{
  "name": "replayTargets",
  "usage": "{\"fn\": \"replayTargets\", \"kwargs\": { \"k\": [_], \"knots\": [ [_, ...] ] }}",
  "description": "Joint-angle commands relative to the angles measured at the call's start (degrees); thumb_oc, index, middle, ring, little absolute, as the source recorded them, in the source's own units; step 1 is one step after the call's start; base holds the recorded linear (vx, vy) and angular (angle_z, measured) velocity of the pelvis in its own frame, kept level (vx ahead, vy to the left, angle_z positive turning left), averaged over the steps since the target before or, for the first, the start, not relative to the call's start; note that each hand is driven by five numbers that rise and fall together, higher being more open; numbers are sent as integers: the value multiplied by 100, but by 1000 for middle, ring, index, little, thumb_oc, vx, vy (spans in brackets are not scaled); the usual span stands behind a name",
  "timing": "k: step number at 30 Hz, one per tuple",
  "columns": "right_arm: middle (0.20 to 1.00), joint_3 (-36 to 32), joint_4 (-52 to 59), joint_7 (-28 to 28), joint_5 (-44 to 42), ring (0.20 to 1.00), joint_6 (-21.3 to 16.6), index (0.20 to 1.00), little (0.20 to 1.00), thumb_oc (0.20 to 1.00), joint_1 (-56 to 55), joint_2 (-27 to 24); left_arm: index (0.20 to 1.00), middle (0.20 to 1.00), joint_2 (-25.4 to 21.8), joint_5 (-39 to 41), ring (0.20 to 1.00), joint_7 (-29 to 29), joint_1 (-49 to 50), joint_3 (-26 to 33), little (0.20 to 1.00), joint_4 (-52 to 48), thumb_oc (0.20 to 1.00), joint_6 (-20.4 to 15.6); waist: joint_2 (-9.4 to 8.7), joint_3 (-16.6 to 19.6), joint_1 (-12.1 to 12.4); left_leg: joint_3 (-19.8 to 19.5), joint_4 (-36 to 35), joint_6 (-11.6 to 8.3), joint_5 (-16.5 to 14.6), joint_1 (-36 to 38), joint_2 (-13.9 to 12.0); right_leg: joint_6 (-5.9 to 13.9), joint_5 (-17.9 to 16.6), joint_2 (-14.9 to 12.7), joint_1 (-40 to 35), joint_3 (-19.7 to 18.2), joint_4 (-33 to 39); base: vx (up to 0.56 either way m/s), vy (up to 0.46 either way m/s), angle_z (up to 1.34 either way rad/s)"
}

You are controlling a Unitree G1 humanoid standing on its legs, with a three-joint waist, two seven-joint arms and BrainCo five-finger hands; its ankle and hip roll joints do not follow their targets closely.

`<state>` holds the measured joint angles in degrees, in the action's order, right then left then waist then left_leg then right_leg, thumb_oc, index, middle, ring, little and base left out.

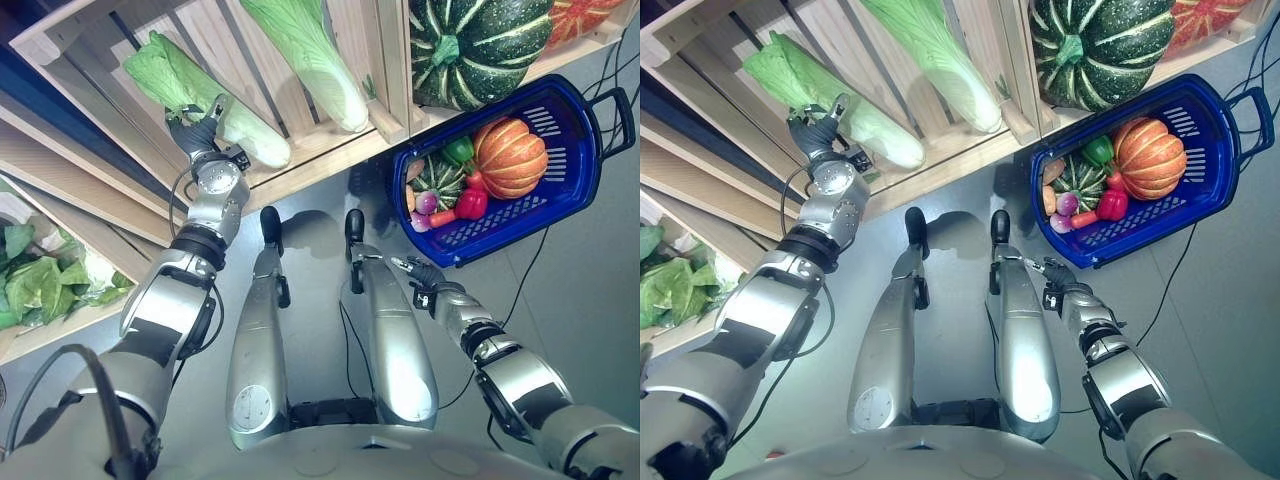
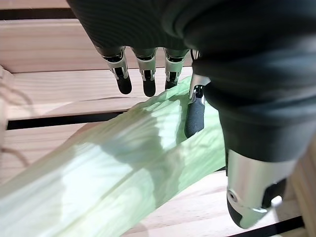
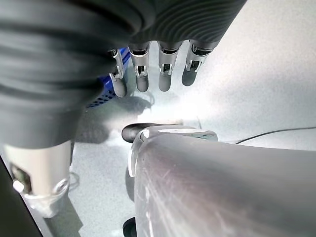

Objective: Pick up fruits and vegetables into the basket

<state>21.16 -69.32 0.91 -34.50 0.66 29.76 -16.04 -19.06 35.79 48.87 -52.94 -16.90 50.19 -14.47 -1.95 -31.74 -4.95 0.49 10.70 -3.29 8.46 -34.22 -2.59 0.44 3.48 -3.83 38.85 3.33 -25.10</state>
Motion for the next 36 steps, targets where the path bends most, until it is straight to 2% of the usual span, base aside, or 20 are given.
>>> {"fn": "replayTargets", "kwargs": {
  "k": [1,9,16,19,22,36],
  "knots": [
    [1000,152,75,60,-159,1000,-5,1000,1000,1000,-188,87,1000,1000,-217,-483,1000,492,-259,354,1000,-89,1000,-429,-144,195,101,-28,766,108,-789,-263,196,104,-311,109,-162,-58,521,0,0,0],
    [1000,177,68,45,-166,1000,-7,1000,1000,1000,-149,101,1000,1000,-292,-657,1000,1020,-438,428,1000,84,1000,-237,-174,195,77,-30,705,99,-739,-243,185,99,-343,115,-182,-59,578,0,0,0],
    [1000,238,4,14,-168,1000,-4,1000,1000,1000,-66,114,1000,1000,-389,-313,1000,1198,-686,518,1000,555,1000,-69,-197,195,39,-25,696,88,-723,-221,173,91,-329,123,-201,-56,576,0,1,-1],
    [1000,247,-33,22,-180,1000,0,1000,1000,1000,-5,154,1000,1000,-373,-213,1000,1386,-712,608,1000,873,1000,-130,-210,195,35,-37,686,79,-715,-205,174,96,-325,111,-227,-41,592,0,0,0],
    [1000,298,-56,57,-218,1000,3,1000,1000,1000,29,183,1000,1000,-351,-278,1000,1388,-698,651,1000,1028,1000,-414,-218,195,34,-42,675,69,-704,-202,175,85,-322,121,-238,-53,611,0,0,0],
    [1000,249,-76,136,-223,1000,55,1000,1000,1000,159,278,1000,1000,85,174,1000,1103,-182,698,1000,1102,1000,-548,-209,195,97,-73,574,66,-677,-202,202,109,-340,144,-246,-34,686,0,0,0]
  ]
}}
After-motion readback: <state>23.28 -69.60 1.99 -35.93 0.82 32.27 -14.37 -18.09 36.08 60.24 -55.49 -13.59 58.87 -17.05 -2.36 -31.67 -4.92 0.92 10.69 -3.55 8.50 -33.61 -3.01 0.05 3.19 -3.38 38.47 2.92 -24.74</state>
